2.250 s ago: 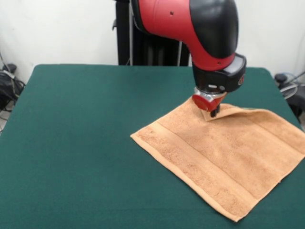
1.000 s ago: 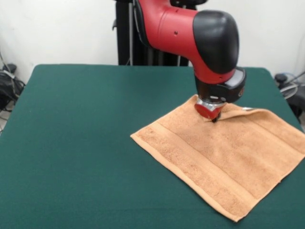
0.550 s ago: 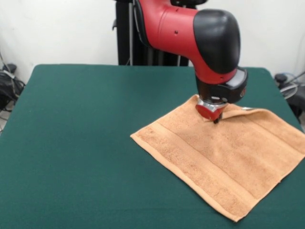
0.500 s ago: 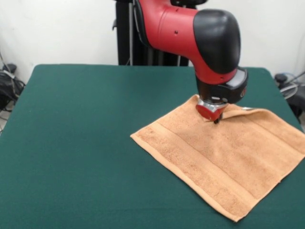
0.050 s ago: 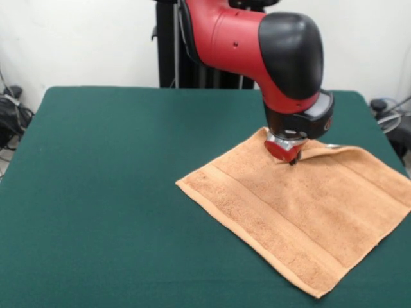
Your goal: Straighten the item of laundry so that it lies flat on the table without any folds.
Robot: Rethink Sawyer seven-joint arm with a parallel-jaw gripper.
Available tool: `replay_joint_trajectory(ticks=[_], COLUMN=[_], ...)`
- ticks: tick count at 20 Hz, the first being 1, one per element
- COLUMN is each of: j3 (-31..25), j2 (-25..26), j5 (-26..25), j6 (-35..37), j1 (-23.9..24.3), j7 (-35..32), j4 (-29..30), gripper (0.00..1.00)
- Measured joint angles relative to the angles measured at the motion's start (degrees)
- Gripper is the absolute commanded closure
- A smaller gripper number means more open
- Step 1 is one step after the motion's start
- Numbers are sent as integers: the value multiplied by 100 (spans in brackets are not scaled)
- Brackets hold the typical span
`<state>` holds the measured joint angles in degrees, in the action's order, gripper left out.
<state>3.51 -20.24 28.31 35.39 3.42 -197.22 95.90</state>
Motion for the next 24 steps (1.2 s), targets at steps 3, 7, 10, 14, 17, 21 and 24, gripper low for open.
replay_joint_trajectory(ticks=[3, 7, 10, 14, 17, 21, 24], j3=[0, 0, 1, 49, 118, 209, 265], j2=[16, 98, 228, 381, 455, 567, 591], j5=[0, 0, 19, 44, 49, 59, 89], j6=[0, 0, 0, 107, 312, 572, 630], j1=[0, -1, -19, -92, -152, -254, -310], j7=[0, 0, 0, 0, 0, 0, 0], j4=[-24, -144, -324, -565, -727, -975, -1032], gripper=[100, 100, 100, 100, 100, 100, 100])
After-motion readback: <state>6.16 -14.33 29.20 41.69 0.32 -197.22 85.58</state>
